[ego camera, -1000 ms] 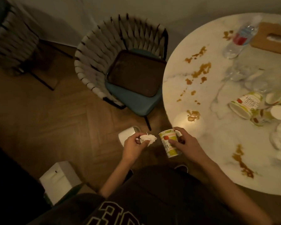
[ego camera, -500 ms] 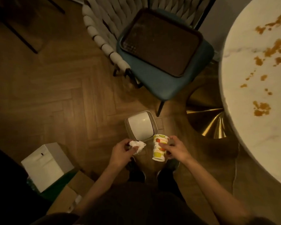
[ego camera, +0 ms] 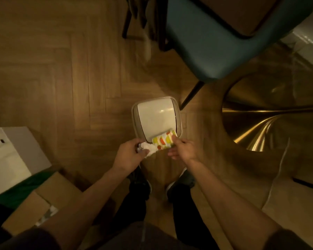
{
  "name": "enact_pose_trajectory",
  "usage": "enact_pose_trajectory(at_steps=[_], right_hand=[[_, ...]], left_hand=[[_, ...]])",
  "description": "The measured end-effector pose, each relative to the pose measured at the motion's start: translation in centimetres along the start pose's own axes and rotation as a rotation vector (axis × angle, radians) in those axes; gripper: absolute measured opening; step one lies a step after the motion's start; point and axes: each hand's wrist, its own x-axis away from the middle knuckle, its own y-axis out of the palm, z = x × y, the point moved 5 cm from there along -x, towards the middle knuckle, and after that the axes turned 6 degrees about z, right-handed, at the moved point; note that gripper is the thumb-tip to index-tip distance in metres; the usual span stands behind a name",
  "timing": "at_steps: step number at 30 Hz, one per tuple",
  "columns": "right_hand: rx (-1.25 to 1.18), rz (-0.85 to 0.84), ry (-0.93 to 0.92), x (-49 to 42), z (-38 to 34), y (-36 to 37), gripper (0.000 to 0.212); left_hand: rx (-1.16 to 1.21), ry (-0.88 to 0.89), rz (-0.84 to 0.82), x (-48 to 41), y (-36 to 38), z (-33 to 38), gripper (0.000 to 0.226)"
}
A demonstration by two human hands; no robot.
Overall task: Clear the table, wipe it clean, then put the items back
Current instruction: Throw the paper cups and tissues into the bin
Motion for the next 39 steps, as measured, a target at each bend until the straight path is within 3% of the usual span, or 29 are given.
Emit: enact_pose_trajectory(at_steps=[5, 12, 19, 23, 30, 39], right_hand=[[-0.031, -0.031, 0.061, -2.5, 0.5, 2.1, 0.039], [-0.085, 0.024, 0.049, -5.7, -1.5, 3.9, 0.047], [-0.040, -0.031, 0.040, -5.7, -1.8, 4.8, 0.042], [0.081, -0.047, -0.084, -5.1, -0.9, 4.5, 0.024], [-0.023, -0.220, -0.092, -2.7, -0.1, 4.0, 0.021], [-0.049, 0.061, -0.060, -5.8, -0.1, 4.3, 0.015]], left_hand=[[0.063, -0.095, 0.033, -1.5, 1.1, -1.5, 0.029], [0.046, -0.088, 0.011, -3.8, 2.3, -2.6, 0.032], [-0.010, -0.057, -0.027, -4.9, 4.0, -2.3, 0.033], [0.038, -0.102, -0.003, -5.1, 4.6, -2.0, 0.031], [0.094, -0.112, -0.005, -5.1, 5.4, -1.9, 0.036], [0.141, -0.151, 0.088, -4.5, 4.7, -3.0, 0.028]])
